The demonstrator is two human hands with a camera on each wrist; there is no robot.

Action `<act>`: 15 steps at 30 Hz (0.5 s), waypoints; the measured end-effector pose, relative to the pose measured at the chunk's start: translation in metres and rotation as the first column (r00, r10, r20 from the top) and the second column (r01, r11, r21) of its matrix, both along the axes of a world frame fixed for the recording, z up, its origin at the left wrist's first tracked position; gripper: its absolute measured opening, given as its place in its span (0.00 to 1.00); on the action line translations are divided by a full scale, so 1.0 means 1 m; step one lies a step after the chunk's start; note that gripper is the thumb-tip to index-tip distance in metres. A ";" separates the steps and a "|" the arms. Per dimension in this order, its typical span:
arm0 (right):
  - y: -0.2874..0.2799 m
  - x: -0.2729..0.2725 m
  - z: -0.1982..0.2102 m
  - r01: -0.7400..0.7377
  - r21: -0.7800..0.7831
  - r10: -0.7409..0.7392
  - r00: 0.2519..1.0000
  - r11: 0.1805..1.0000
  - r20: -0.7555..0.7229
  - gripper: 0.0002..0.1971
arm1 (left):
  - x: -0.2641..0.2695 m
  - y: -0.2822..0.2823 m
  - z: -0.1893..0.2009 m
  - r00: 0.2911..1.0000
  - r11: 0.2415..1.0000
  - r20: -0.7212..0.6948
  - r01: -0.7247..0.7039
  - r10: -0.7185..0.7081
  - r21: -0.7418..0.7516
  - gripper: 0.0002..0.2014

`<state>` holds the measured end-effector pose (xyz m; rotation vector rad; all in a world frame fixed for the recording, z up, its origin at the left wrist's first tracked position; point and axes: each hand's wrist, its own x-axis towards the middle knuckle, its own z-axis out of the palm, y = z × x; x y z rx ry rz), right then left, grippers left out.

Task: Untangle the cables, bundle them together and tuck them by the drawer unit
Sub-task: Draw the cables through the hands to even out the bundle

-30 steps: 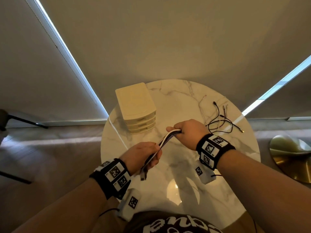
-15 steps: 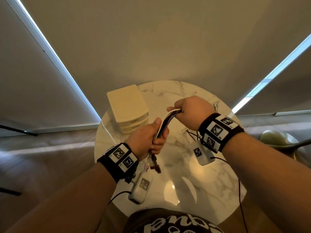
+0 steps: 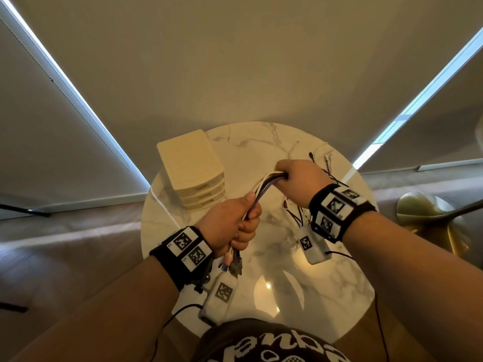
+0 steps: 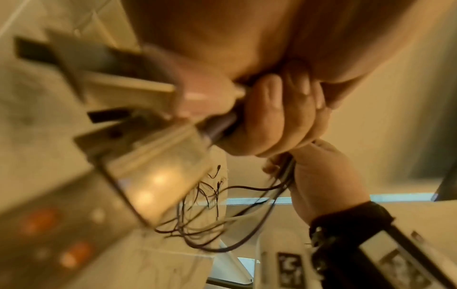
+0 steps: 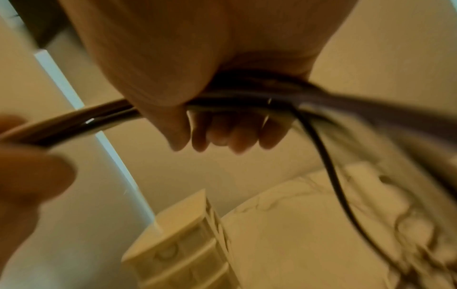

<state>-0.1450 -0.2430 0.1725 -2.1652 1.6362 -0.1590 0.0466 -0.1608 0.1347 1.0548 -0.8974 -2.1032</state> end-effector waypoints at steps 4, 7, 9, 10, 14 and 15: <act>0.019 0.017 -0.009 -0.215 -0.006 0.215 0.974 0.977 0.076 0.14 | -0.008 -0.002 0.004 0.999 1.000 0.051 -0.009 0.008 0.020 0.24; 0.011 0.006 -0.018 -0.084 0.051 0.079 0.992 0.995 0.102 0.07 | -0.006 -0.001 0.006 0.999 0.999 0.050 0.004 -0.006 0.052 0.23; 0.008 -0.003 -0.022 -0.027 0.116 0.018 0.997 0.993 0.079 0.19 | -0.002 0.003 0.006 0.995 0.997 0.090 0.045 -0.050 0.057 0.23; 0.009 -0.005 -0.023 -0.019 0.130 0.015 0.999 0.991 0.032 0.25 | 0.001 0.005 0.004 0.988 0.996 0.131 0.080 -0.084 0.036 0.22; 0.014 -0.005 -0.023 -0.043 0.142 0.039 0.999 0.989 0.035 0.26 | 0.006 0.011 0.000 0.989 0.993 0.103 0.115 -0.110 -0.037 0.17; 0.012 -0.007 -0.024 -0.029 0.157 0.012 0.994 0.987 0.107 0.22 | 0.005 0.010 0.002 0.997 0.997 0.048 0.060 -0.058 -0.037 0.16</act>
